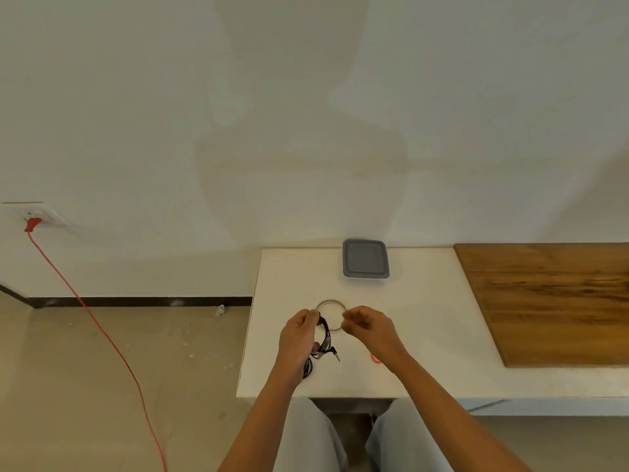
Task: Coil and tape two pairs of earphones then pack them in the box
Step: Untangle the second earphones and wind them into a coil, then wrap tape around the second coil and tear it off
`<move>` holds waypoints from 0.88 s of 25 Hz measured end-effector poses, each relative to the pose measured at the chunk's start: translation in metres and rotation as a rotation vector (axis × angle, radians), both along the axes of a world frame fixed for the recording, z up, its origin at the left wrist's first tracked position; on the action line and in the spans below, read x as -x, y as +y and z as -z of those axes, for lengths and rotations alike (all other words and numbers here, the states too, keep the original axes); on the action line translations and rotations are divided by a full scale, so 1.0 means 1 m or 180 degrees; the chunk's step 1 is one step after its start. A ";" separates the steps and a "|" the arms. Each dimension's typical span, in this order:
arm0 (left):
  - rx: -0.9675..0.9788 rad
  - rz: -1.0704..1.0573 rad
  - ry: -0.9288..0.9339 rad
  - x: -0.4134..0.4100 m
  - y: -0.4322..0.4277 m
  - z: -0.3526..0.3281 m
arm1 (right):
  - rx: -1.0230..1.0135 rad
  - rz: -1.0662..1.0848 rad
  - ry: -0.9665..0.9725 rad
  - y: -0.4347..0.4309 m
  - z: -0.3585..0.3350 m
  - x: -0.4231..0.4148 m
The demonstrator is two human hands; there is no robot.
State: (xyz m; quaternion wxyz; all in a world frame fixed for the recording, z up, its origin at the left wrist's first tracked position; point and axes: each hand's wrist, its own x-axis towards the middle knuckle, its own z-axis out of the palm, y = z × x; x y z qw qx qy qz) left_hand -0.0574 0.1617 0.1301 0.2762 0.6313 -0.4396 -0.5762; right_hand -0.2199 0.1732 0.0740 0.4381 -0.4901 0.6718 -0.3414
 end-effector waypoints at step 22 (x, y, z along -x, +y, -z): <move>-0.0083 -0.0334 -0.0153 -0.006 -0.033 0.013 | 0.0051 0.0326 -0.0969 -0.027 -0.019 -0.021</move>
